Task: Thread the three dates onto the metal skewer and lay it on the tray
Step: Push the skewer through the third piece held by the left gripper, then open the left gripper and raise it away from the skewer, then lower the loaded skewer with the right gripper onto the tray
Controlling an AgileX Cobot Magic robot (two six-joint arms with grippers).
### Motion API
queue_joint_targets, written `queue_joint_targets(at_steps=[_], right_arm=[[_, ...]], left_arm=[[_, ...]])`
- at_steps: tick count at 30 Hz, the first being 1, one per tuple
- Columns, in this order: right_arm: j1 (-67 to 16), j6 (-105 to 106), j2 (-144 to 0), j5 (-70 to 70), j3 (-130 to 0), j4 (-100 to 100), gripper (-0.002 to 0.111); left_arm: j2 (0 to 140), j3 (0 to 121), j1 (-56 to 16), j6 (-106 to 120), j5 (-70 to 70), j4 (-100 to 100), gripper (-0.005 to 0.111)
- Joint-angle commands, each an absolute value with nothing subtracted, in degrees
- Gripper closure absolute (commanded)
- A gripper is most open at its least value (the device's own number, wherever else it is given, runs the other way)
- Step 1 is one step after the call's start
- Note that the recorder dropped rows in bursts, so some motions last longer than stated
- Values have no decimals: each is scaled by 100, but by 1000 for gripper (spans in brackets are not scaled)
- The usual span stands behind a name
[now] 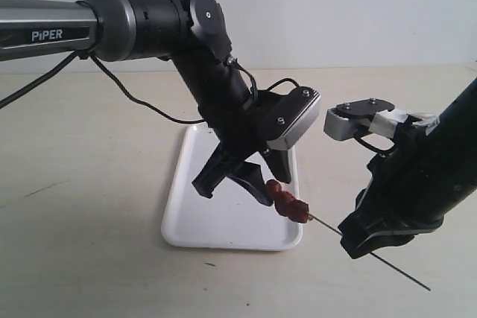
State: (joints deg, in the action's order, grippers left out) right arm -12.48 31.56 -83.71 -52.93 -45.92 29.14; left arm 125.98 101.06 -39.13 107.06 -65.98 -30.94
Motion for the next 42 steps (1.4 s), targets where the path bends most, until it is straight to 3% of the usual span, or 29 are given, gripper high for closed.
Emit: queue_joint_targets(at_steps=[1,11,17,22,29,31,36,42], right_arm=[[-1233,3188,-8370,-5117,-4637,2998,108],[-1233,2996,-8370,-4737,-4637,2998,108],[-1233,2850,-8370,-4538,-4637,2984,108],[-1233,2730,-8370,-4334,-4637,2941,108],[-1233,2337,-8370,-3876,-4637,2908,108],[-1233,1942,-8370,-3535,-4637,2769,108],[-1328,1372,-8380,-2957,-4637,2740,108],[-2375,-1335,-8538,-1675,-4637,1720,108]], left_arm=[[12526,10142,-3944,10417,-6560,-3464,54],[12181,10142,-3933,10097,-6610,-3335,54],[12063,10142,-3933,9313,-6572,-3358,43],[11875,10142,-3923,8374,-6583,-3192,43],[11228,10142,-3923,4952,-6607,-1495,43],[11106,10142,-3869,3723,-6824,-604,51],[11095,10142,-3511,3162,-6996,-848,106],[10278,9237,-2649,2758,-6551,-2884,107]])
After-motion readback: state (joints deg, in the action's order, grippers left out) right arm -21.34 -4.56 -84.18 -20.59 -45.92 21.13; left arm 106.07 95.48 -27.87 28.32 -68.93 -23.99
